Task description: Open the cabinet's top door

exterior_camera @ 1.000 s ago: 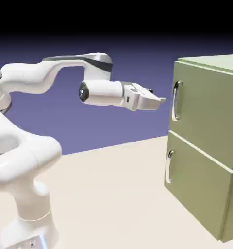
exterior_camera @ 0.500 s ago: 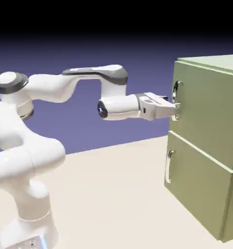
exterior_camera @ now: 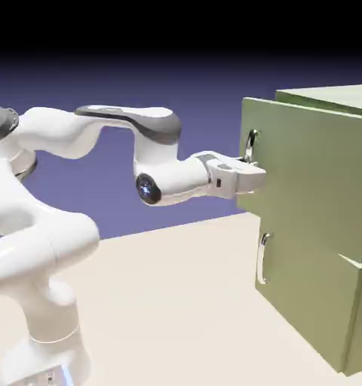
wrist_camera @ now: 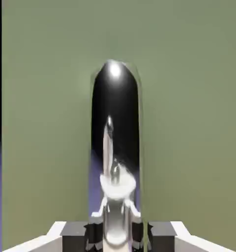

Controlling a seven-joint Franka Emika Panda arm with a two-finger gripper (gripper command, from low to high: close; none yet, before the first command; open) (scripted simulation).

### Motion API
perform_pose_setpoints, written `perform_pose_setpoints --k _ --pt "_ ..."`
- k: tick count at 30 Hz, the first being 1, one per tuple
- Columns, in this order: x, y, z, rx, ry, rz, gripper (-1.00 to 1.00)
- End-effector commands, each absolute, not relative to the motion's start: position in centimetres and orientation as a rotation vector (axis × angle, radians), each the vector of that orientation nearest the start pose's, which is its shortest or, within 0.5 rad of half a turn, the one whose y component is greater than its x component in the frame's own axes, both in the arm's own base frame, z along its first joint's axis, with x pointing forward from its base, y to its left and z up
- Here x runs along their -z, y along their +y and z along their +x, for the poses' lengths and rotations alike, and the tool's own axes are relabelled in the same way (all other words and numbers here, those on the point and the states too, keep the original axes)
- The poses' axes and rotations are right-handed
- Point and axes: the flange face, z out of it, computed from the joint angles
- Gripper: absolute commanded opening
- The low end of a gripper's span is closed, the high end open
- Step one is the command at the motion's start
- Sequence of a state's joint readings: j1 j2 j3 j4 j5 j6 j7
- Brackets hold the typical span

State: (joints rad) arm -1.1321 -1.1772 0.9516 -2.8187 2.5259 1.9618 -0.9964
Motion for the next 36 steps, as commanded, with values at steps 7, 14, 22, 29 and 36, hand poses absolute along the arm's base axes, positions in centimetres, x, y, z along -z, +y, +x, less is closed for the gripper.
perform_pose_setpoints --k 7,14,22,29,36 --pt "-45.8 -6.6 33.7 1.445 0.288 -1.755 -1.00" --pt "-45.8 -10.8 31.0 1.334 0.148 -1.738 -1.00" --pt "-45.8 -16.4 28.5 1.199 -0.012 -1.707 -1.00" --pt "-45.8 -21.6 27.3 1.079 -0.147 -1.673 -1.00" --pt "-45.8 -27.1 26.9 0.953 -0.282 -1.630 -1.00"
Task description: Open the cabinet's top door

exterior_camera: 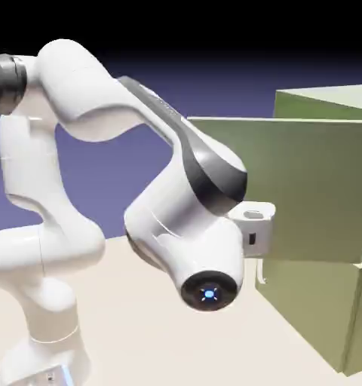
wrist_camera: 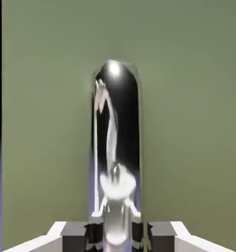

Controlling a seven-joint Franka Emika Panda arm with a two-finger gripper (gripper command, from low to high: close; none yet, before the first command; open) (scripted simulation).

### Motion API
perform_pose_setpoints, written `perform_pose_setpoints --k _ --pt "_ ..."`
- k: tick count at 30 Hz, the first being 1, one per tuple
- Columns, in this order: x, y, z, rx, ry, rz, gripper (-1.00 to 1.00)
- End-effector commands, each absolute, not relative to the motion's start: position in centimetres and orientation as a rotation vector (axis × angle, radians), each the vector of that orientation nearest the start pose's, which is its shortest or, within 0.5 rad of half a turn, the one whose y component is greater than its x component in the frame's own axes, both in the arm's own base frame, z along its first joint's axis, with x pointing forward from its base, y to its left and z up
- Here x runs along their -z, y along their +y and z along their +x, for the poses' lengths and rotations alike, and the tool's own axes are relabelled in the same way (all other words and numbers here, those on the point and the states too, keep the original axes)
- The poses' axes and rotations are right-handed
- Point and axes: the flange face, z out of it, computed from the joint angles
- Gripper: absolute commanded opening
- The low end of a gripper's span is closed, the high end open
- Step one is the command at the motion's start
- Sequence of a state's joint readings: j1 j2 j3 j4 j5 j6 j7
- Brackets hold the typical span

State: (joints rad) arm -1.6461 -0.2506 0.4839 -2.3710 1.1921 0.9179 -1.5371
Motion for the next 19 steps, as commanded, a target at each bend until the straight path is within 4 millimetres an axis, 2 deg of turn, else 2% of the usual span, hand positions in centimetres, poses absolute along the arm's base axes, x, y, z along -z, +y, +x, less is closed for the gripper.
perform_pose_setpoints --k 1,12,17,18,19 --pt "-45.8 -27.9 26.9 0.935 -0.301 -1.623 -1.00" --pt "-45.8 -36.3 28.4 0.736 -0.499 -1.541 -1.00" --pt "-45.8 -39.5 29.5 0.657 -0.574 -1.503 -1.00" --pt "-45.8 -39.6 29.5 0.656 -0.575 -1.503 -1.00" --pt "-45.8 -39.6 29.5 0.656 -0.575 -1.503 1.00"
